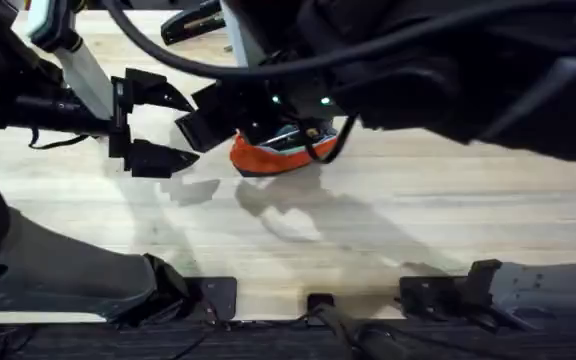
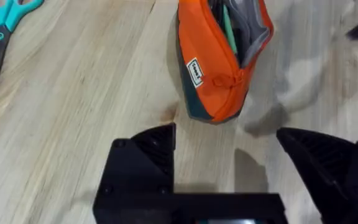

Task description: Unzip the bag, pick up the pens from the table one at a time and place them inside, then zip the bag closed.

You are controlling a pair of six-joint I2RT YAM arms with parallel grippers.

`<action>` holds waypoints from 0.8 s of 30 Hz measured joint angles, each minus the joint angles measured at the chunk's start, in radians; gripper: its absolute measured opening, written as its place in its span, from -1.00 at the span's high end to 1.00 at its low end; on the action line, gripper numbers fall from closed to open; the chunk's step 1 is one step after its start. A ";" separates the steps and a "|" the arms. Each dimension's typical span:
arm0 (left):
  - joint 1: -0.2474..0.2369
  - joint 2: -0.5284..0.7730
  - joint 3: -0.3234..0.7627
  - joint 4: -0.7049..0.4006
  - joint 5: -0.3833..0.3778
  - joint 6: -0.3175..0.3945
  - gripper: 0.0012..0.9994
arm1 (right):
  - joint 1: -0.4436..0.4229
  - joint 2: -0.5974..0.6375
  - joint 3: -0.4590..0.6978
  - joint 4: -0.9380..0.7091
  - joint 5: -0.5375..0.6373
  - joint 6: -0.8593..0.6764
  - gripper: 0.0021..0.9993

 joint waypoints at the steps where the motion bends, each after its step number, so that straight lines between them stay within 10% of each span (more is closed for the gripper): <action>1: 0.000 0.000 0.000 0.000 0.000 0.000 -0.99 | 0.000 0.011 0.000 0.008 0.003 0.017 -1.00; 24: 0.000 0.000 0.000 0.000 0.000 0.000 -0.99 | 0.000 0.242 0.000 0.099 0.016 0.098 -1.00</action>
